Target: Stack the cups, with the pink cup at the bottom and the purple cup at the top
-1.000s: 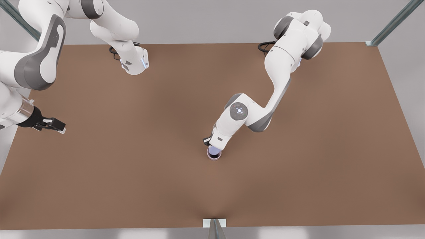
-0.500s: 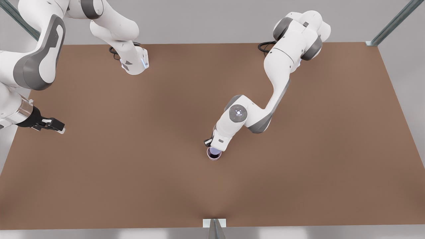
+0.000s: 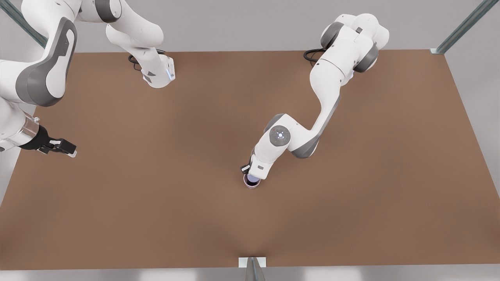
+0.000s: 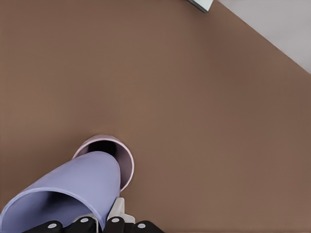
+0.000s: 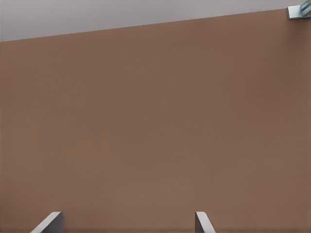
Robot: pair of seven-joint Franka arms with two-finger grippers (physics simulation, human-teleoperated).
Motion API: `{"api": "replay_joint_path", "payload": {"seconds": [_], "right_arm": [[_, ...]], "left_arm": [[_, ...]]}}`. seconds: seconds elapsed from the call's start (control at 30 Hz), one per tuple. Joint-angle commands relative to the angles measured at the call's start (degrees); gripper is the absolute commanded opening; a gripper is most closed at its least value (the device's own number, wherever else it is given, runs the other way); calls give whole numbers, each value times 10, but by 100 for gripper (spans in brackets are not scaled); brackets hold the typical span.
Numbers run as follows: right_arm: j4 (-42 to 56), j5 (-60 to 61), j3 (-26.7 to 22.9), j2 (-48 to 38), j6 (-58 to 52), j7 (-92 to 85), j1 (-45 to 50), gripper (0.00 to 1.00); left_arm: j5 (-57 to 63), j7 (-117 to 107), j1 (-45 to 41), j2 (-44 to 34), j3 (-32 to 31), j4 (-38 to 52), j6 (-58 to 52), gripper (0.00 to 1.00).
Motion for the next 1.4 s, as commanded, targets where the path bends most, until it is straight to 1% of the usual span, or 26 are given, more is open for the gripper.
{"api": "replay_joint_path", "payload": {"seconds": [0.0, 0.2, 0.27, 0.4, 0.43, 0.47, 0.5, 1.03, 1.07, 1.1, 1.13, 1.2, 1.23, 1.27, 1.3, 1.37], "right_arm": [[0, 0, 1, -1, 0, -1, 0, 100], [0, 0, 0, -1, 0, -1, 0, 100], [0, 0, 0, -1, 0, -1, 0, 100], [0, 0, 0, -1, 0, -1, 0, 100], [0, 0, 0, -1, 1, -1, 0, 100], [0, 0, 0, -1, 0, -1, 0, 100], [0, 0, 0, -1, 1, -1, 0, 100], [0, 0, 1, -1, 0, -1, 1, 100], [0, 0, 1, -1, 0, -1, 1, 100], [0, 1, 1, 0, 1, -1, 0, 100], [-1, 3, 1, 4, 1, -1, 3, 100], [0, 3, 1, 5, 0, -1, 3, 100], [0, 2, 1, 5, 1, -1, 4, 100], [0, 2, 1, 5, 1, -1, 2, 100], [0, 2, 1, 5, 0, -1, 2, 100], [1, 2, 1, 5, 1, -1, 1, 100]], "left_arm": [[0, -5, 0, -1, 0, 1, 2, 21], [0, -4, 0, -2, 0, 1, 1, 21], [0, -4, 0, -2, 0, 1, 2, 25], [0, -4, 0, -1, 0, 1, 2, 26], [0, -3, 0, -1, 0, 1, 2, 29], [0, -3, 0, -1, 0, 1, 2, 36], [0, -3, 0, -1, 0, 1, 2, 40], [11, -3, 1, -1, 0, 1, 1, 40], [11, -3, 1, -2, 0, 1, 1, 42], [11, -4, 2, -5, 1, 2, -3, 90], [20, -5, 2, -15, 9, 2, -8, 100], [21, -1, 4, -41, 46, 4, -70, 100], [21, 1, 5, -53, 74, 5, -102, 100], [17, 39, 10, -60, 92, 3, -113, 100], [11, 116, 12, -62, 121, 6, -145, 100], [-1, 277, 39, -72, 159, 6, -192, 100]]}}
